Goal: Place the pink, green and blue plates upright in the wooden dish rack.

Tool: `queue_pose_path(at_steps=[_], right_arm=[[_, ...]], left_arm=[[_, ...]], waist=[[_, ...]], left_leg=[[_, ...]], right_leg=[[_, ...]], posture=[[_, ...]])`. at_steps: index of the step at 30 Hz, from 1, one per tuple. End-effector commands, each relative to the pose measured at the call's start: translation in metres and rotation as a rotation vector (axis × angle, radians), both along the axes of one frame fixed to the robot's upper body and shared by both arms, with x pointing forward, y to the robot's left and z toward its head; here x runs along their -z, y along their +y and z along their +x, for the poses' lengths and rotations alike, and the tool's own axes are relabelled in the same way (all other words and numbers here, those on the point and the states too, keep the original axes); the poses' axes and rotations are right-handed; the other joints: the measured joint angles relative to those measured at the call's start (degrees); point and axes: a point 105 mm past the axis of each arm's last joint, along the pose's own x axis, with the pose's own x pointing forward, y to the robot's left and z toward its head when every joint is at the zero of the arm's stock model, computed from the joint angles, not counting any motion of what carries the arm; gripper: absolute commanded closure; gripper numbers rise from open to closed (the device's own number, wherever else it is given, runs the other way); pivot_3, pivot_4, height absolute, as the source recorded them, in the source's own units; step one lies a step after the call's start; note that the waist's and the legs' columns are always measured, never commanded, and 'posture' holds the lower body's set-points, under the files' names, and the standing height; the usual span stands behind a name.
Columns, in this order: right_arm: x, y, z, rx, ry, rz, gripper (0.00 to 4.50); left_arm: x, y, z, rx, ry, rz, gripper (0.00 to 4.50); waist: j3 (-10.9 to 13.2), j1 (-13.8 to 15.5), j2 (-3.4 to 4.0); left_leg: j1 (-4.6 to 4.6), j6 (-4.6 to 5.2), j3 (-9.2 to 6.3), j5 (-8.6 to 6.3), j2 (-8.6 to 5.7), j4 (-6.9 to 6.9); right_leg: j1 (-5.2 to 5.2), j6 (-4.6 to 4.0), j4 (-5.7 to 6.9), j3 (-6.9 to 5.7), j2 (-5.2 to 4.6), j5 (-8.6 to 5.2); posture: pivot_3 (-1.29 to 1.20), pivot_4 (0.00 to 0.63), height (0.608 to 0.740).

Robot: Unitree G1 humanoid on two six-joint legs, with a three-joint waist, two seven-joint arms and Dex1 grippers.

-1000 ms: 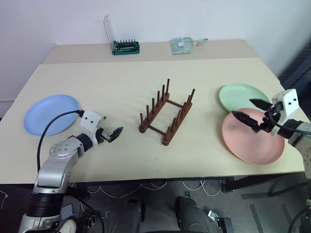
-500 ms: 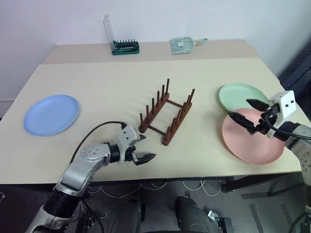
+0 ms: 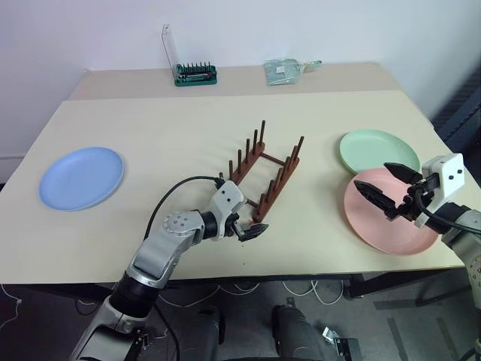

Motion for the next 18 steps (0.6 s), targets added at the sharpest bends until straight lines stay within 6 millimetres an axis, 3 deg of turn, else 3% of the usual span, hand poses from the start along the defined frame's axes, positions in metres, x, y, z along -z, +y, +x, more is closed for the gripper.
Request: queue_pose_path(at_steps=[1,12,18], right_arm=[[-0.01,0.005,0.001,-0.014,-0.047,-0.005,0.0],[-0.006,0.01,0.005,-0.048,-0.027,-0.007,0.0],[-0.005,0.013,0.008,-0.065,-0.021,-0.012,0.0]], left_arm=[[0.012,0.003,-0.001,-0.043,0.075,0.026,0.06],[0.021,0.008,-0.01,-0.169,0.14,0.02,0.06],[0.024,0.007,-0.001,-0.21,0.105,0.027,0.06]], waist=[[0.0,0.0,0.0],[0.0,-0.3,0.03],[0.0,-0.1,0.03]], left_leg=[[0.03,0.0,0.0,0.0,0.0,0.0],[0.13,0.0,0.0,0.0,0.02,-0.05],[0.14,0.0,0.0,0.0,0.01,-0.04]], right_leg=[[0.03,0.0,0.0,0.0,0.0,0.0],[0.08,0.01,0.0,0.0,0.01,-0.02],[0.11,0.01,0.0,0.0,0.0,-0.02]], posture=[[0.0,0.15,0.74],[0.0,0.15,0.74],[0.0,0.15,0.74]])
